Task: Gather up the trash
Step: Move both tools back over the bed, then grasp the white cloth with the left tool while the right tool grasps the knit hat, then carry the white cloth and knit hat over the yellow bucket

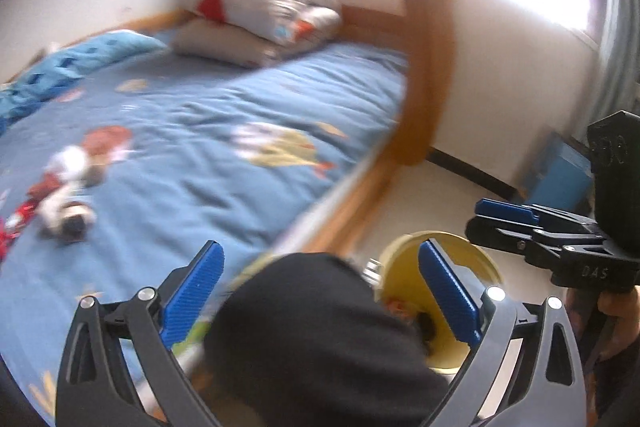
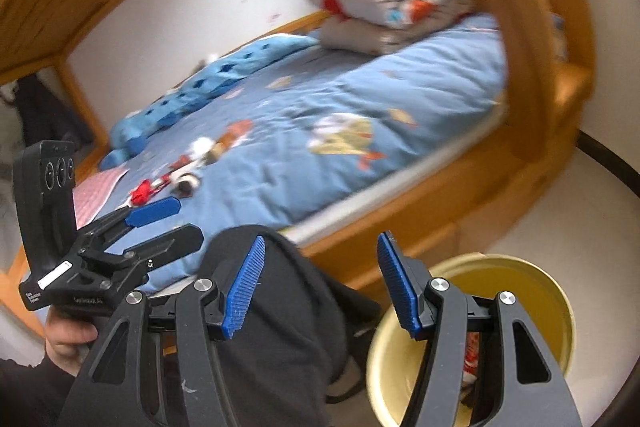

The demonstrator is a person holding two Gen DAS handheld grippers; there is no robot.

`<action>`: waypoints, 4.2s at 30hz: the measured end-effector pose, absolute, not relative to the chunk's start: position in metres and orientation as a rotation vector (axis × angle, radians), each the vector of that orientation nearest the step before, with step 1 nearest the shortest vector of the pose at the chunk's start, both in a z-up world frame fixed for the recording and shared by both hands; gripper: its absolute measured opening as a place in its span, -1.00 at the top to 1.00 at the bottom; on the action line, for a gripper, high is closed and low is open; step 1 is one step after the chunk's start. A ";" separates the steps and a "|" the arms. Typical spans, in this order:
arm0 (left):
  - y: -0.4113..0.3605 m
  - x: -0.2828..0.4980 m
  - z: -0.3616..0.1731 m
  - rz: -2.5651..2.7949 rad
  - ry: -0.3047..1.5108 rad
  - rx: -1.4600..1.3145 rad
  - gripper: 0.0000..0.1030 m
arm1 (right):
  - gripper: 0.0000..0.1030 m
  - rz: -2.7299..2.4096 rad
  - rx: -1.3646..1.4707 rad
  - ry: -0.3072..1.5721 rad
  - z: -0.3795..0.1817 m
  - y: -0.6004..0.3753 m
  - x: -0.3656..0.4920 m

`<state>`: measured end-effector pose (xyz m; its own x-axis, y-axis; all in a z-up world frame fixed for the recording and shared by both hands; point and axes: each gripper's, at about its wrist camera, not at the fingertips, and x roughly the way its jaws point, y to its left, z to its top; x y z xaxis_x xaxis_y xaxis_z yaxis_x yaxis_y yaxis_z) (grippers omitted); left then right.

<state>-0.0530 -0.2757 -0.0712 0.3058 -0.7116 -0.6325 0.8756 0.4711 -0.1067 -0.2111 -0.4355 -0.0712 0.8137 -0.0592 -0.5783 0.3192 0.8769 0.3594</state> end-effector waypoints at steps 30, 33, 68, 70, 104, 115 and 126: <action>-0.095 0.126 -0.078 -0.483 0.703 0.037 -0.92 | -0.84 0.051 0.120 0.508 -0.048 -0.297 0.011; -0.092 0.137 -0.080 -0.476 0.694 0.028 -0.92 | -0.84 0.063 0.134 0.534 -0.054 -0.295 0.029; -0.130 0.215 -0.127 -0.543 0.784 0.004 -0.92 | 0.30 0.133 0.193 0.769 -0.125 -0.318 0.145; -0.142 0.218 -0.128 -0.584 0.789 0.002 -0.92 | 0.30 0.117 0.207 0.753 -0.121 -0.327 0.141; -0.157 0.140 -0.089 -0.671 0.759 -0.028 0.66 | 0.30 0.187 0.291 0.598 -0.077 -0.338 0.064; -0.215 0.051 -0.068 -0.905 0.708 0.062 0.66 | 0.30 0.045 0.329 0.520 -0.044 -0.379 -0.059; -0.301 -0.051 -0.074 -1.221 0.743 0.177 0.64 | 0.30 -0.268 0.412 0.476 -0.042 -0.444 -0.212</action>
